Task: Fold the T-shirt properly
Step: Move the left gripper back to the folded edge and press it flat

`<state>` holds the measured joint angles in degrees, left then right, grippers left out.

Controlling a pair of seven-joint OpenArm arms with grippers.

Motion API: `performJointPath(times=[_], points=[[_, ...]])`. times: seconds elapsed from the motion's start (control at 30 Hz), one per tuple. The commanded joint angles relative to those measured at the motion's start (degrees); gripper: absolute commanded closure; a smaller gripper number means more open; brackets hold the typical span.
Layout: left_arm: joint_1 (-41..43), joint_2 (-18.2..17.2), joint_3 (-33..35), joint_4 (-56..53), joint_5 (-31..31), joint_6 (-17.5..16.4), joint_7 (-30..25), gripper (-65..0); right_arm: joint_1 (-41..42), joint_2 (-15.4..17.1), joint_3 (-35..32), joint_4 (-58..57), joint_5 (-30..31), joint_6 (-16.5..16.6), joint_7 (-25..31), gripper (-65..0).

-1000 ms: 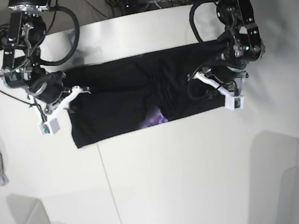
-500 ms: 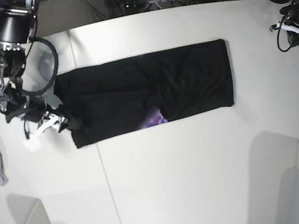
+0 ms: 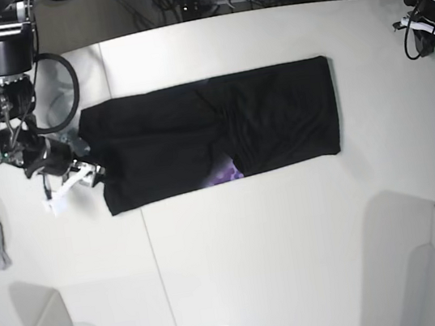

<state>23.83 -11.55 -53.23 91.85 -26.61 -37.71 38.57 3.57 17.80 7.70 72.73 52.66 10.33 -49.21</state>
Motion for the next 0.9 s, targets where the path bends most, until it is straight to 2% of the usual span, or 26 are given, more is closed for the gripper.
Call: performJointPath(times=[0.0, 0.13, 0.27, 0.4, 0.47, 0.57, 0.67, 0.7, 0.87], points=[[0.3, -0.9, 1.2, 0.8, -0.9, -0.1, -1.2, 0.0, -0.2, 0.4, -0.2, 0.6, -0.2, 0.5, -0.2, -38.1], [0.2, -0.8, 6.0, 0.8, -0.9, 0.7, -1.4, 0.0, -1.0, -0.6, -3.4, 0.5, -0.7, 1.6, 0.3, -37.7], [-1.6, -0.6, 11.5, 0.8, -0.9, 5.5, -1.5, 0.0, -1.2, -0.4, -6.8, 0.2, -0.7, 1.6, 0.3, -37.7], [-3.7, -0.6, 17.9, 0.8, -0.9, 9.9, -1.6, 0.0, -1.4, -0.3, -7.0, 0.1, -0.8, 1.4, 0.3, -37.5], [-5.2, -0.6, 20.0, 0.8, -0.9, 11.7, -1.6, 0.0, -1.4, -0.3, -7.0, 0.1, -2.9, 1.4, 0.3, -36.0], [-7.4, -0.4, 23.7, 0.8, -0.9, 13.8, -1.6, 0.0, -1.4, -0.9, -6.7, 0.1, -8.8, 1.4, 0.3, -23.0], [-9.5, -0.3, 26.5, -0.8, -0.9, 16.3, -1.6, 0.0, -1.2, -2.5, -6.4, 0.1, -13.2, 1.6, 0.3, -3.9], [-10.4, -0.3, 27.5, -1.8, -0.9, 17.0, -1.6, 0.0, -1.1, -2.5, -6.2, 0.1, -14.2, 1.6, 0.3, 0.0], [-14.0, -0.5, 33.8, -7.8, -0.9, 19.5, -1.6, 0.0, -1.0, -3.5, -2.6, 1.2, -15.2, 1.4, 0.4, 0.0]])
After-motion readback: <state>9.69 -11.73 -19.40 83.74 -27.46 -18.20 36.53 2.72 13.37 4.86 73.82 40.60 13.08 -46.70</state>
